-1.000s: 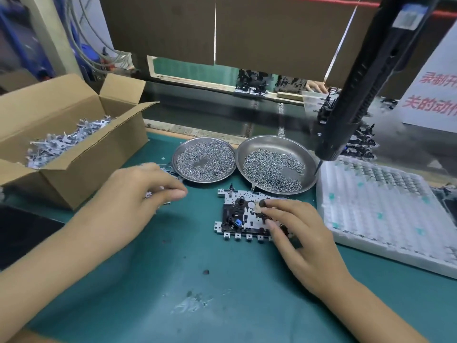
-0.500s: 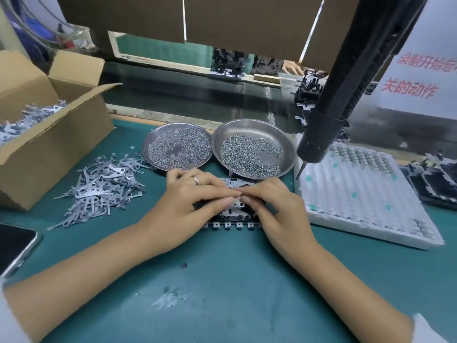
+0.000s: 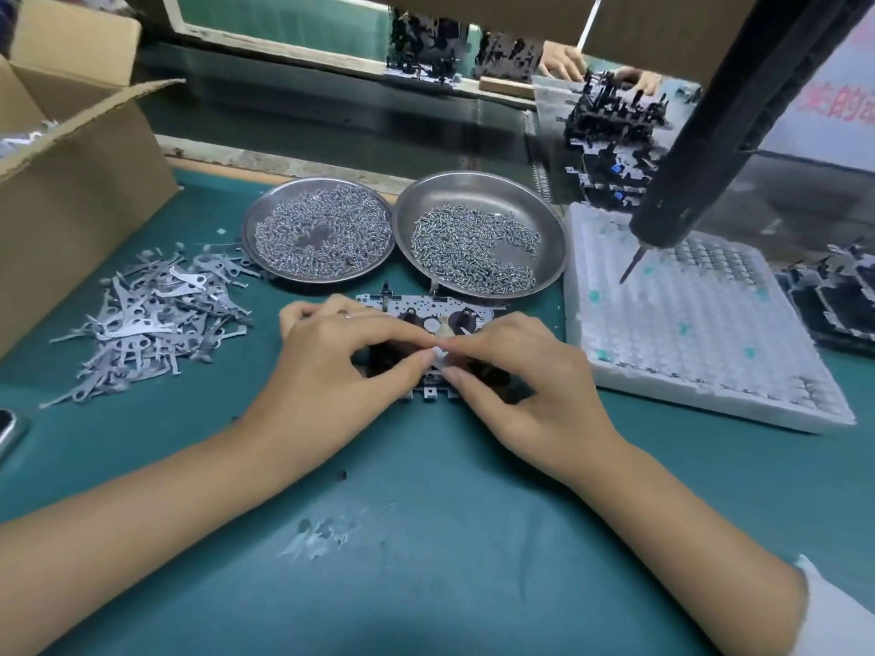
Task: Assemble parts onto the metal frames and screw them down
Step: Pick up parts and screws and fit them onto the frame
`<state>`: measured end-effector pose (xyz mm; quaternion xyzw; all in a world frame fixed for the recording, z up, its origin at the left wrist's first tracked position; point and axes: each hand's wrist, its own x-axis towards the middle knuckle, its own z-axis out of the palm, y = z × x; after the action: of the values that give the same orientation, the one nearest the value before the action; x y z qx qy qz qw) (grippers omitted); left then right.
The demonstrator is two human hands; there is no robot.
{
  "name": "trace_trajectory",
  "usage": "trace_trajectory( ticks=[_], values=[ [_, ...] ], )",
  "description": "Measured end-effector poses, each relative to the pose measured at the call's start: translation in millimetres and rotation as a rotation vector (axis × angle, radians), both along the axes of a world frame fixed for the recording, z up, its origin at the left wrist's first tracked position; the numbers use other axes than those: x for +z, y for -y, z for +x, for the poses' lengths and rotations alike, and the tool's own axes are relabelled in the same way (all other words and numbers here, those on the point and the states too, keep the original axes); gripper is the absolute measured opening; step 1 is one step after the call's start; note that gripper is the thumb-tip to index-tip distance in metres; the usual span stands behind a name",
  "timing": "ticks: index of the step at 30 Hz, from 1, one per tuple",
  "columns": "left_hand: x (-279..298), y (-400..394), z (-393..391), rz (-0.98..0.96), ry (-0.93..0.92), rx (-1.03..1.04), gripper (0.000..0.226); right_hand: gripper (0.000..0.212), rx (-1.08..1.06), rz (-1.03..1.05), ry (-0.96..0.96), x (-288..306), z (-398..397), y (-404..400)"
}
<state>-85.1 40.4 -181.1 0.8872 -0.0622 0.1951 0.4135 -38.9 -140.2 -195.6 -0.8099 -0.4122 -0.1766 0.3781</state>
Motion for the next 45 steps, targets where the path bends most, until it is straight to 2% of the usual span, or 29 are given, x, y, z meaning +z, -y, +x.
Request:
trace_trajectory(
  ticks=[9,17,20,25,32,35,38,40,42,44,45],
  values=[
    [0.3,-2.0,0.5,-0.153,-0.072,-0.050,0.024,0.020,-0.025,0.010,0.001,-3.2,-2.3,2.9],
    [1.5,-2.7,4.1,-0.139,-0.115,-0.108,0.022,0.018,-0.115,-0.001,-0.009,-1.7,-6.2,-1.8],
    [3.1,-3.8,4.8,-0.124,-0.130,-0.115,0.023,0.010,-0.104,0.116,-0.107,1.6,-5.4,-0.4],
    [5.1,-5.0,4.7,-0.087,-0.126,-0.128,0.022,0.013,-0.221,0.314,-0.310,5.6,-2.8,2.3],
    [7.5,-6.3,5.8,-0.127,-0.145,-0.175,0.027,0.014,-0.216,0.327,-0.261,5.0,-4.0,0.3],
    [13.2,-11.4,12.2,-0.074,-0.037,-0.109,0.022,0.015,-0.227,0.340,-0.243,4.1,-3.5,0.9],
    [24.8,-29.2,31.8,0.066,0.095,0.101,0.018,0.018,-0.226,0.292,-0.160,6.1,-0.1,-1.0],
    [27.7,-44.7,51.3,0.292,0.001,0.203,0.026,0.024,-0.228,0.192,-0.094,12.2,7.1,-4.0],
    [26.1,-55.0,69.8,0.461,-0.207,0.230,0.036,0.032,-0.274,0.088,-0.092,21.7,21.4,-8.1],
    [21.2,-55.5,79.7,0.469,-0.362,0.241,0.040,0.039,-0.361,-0.039,-0.171,30.9,40.3,-13.5],
    [18.7,-54.3,82.0,0.447,-0.383,0.256,0.039,0.041,-0.400,-0.138,-0.230,34.4,50.1,-16.2]
  ],
)
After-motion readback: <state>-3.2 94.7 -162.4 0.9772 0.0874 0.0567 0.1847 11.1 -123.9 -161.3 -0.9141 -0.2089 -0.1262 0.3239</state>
